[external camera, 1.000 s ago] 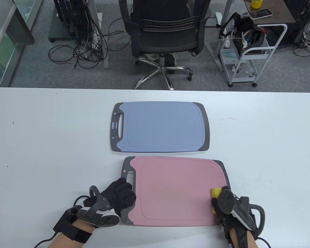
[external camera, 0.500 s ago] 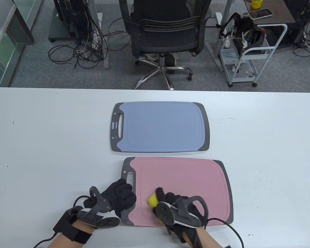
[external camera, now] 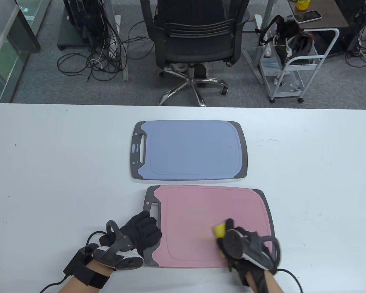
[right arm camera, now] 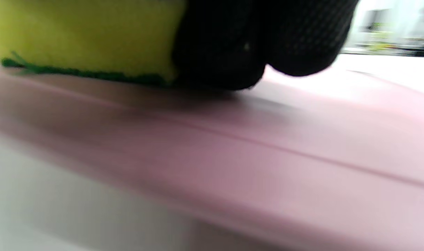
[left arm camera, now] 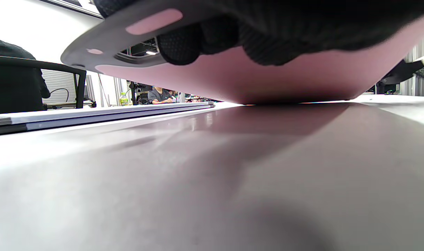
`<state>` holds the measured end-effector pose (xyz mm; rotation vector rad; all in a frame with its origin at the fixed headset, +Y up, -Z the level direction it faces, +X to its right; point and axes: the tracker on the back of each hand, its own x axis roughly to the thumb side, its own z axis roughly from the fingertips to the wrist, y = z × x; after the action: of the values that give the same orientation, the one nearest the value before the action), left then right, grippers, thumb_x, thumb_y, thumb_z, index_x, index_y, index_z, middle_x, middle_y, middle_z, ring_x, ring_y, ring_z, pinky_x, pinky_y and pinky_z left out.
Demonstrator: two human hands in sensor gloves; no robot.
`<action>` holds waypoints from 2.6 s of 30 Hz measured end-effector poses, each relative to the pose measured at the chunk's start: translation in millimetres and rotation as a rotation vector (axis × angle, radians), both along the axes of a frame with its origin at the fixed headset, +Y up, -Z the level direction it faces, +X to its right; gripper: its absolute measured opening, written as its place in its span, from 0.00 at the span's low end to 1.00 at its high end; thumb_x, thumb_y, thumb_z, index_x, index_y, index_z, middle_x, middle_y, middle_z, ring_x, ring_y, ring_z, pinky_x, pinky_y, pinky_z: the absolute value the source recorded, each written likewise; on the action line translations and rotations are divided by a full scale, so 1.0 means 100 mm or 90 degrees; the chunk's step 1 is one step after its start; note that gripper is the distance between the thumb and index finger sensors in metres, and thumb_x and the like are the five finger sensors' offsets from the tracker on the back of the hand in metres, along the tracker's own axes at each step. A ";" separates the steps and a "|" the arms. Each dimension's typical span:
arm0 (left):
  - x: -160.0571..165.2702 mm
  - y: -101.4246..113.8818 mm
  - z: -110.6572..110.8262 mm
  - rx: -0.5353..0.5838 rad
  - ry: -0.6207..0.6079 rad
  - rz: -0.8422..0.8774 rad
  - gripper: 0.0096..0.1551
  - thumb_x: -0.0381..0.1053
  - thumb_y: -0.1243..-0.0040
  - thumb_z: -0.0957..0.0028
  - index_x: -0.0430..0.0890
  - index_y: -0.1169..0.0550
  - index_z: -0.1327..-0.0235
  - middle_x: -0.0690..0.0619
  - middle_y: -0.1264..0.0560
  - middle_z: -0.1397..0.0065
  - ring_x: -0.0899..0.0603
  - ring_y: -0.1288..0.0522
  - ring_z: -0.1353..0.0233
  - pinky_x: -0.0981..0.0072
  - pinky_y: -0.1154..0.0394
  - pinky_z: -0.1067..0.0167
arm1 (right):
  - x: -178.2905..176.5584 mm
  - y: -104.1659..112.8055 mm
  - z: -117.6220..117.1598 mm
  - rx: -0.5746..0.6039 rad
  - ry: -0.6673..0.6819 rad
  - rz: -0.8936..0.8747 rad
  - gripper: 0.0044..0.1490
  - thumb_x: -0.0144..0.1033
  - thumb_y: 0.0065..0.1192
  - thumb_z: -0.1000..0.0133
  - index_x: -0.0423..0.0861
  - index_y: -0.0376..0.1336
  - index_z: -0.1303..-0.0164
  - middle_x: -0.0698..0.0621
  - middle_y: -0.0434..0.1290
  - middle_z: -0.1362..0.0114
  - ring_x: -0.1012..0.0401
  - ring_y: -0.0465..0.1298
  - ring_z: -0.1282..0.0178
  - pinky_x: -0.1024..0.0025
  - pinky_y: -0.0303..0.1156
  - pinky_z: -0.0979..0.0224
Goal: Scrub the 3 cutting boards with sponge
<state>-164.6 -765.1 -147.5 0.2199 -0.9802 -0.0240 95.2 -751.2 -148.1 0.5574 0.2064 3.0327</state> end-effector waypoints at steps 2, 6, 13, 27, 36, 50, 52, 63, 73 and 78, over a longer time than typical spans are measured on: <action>0.00 0.00 0.00 0.004 -0.001 -0.002 0.23 0.55 0.34 0.39 0.53 0.33 0.38 0.55 0.27 0.34 0.44 0.27 0.26 0.40 0.35 0.25 | -0.57 0.08 0.11 0.021 0.108 0.021 0.48 0.62 0.55 0.46 0.42 0.57 0.23 0.47 0.75 0.47 0.63 0.79 0.60 0.62 0.78 0.50; 0.00 0.01 0.00 0.003 -0.001 0.002 0.23 0.55 0.34 0.39 0.53 0.33 0.38 0.55 0.27 0.34 0.44 0.27 0.26 0.40 0.34 0.25 | -0.83 0.14 0.14 0.038 0.154 0.076 0.48 0.64 0.51 0.46 0.45 0.56 0.22 0.51 0.75 0.46 0.64 0.79 0.59 0.64 0.79 0.49; 0.02 0.00 -0.03 -0.012 0.002 -0.005 0.23 0.55 0.34 0.38 0.53 0.33 0.37 0.55 0.27 0.34 0.44 0.28 0.25 0.40 0.36 0.24 | 0.80 -0.10 0.02 -0.016 -0.161 0.058 0.47 0.62 0.55 0.47 0.45 0.57 0.22 0.48 0.75 0.46 0.62 0.79 0.60 0.61 0.78 0.49; 0.02 0.00 -0.03 -0.013 0.010 -0.010 0.23 0.55 0.35 0.38 0.53 0.33 0.37 0.56 0.28 0.34 0.44 0.28 0.25 0.40 0.36 0.24 | -0.40 0.06 0.12 0.005 0.049 0.020 0.48 0.61 0.55 0.46 0.42 0.58 0.23 0.47 0.75 0.47 0.62 0.79 0.60 0.61 0.78 0.49; 0.03 0.00 -0.03 -0.008 0.016 -0.019 0.23 0.55 0.35 0.38 0.53 0.34 0.38 0.56 0.28 0.34 0.44 0.28 0.25 0.41 0.36 0.25 | -0.08 0.01 0.13 0.011 0.005 0.054 0.47 0.63 0.54 0.47 0.46 0.57 0.22 0.50 0.75 0.46 0.63 0.79 0.60 0.62 0.78 0.49; 0.11 0.00 -0.02 0.017 0.029 -0.059 0.21 0.53 0.40 0.37 0.52 0.36 0.38 0.55 0.30 0.34 0.44 0.30 0.25 0.39 0.37 0.25 | 0.50 -0.08 0.06 0.008 -0.116 0.031 0.48 0.61 0.54 0.45 0.38 0.59 0.24 0.47 0.76 0.50 0.63 0.79 0.63 0.62 0.79 0.52; 0.11 0.00 -0.03 0.022 0.034 -0.064 0.21 0.53 0.40 0.36 0.52 0.36 0.39 0.55 0.30 0.34 0.44 0.30 0.25 0.39 0.37 0.25 | -0.22 0.01 0.16 0.029 0.008 -0.002 0.49 0.62 0.55 0.46 0.39 0.60 0.25 0.47 0.76 0.51 0.64 0.79 0.64 0.63 0.79 0.53; -0.01 0.01 -0.12 0.005 0.080 -0.044 0.21 0.53 0.39 0.37 0.52 0.36 0.39 0.55 0.29 0.35 0.44 0.30 0.25 0.39 0.37 0.25 | -0.19 -0.01 0.22 0.061 0.036 0.065 0.49 0.65 0.52 0.47 0.42 0.59 0.24 0.50 0.77 0.50 0.65 0.79 0.64 0.65 0.79 0.53; -0.01 0.02 -0.08 0.050 0.075 -0.093 0.33 0.70 0.37 0.45 0.55 0.35 0.37 0.59 0.28 0.33 0.47 0.27 0.24 0.43 0.33 0.24 | 2.01 -0.28 0.15 -0.028 -0.299 0.064 0.48 0.62 0.56 0.48 0.43 0.59 0.24 0.48 0.77 0.48 0.62 0.80 0.62 0.61 0.78 0.52; 0.00 0.12 0.08 0.280 0.044 -0.070 0.28 0.69 0.46 0.49 0.55 0.30 0.42 0.60 0.23 0.38 0.48 0.20 0.30 0.46 0.21 0.31 | 2.33 -0.26 0.14 0.015 -0.338 0.080 0.48 0.62 0.58 0.49 0.44 0.60 0.24 0.48 0.77 0.47 0.61 0.80 0.61 0.60 0.78 0.50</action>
<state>-164.4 -753.2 -139.7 0.5638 -0.9079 -0.3482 327.9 -777.5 -134.6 -0.2776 0.1812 3.1654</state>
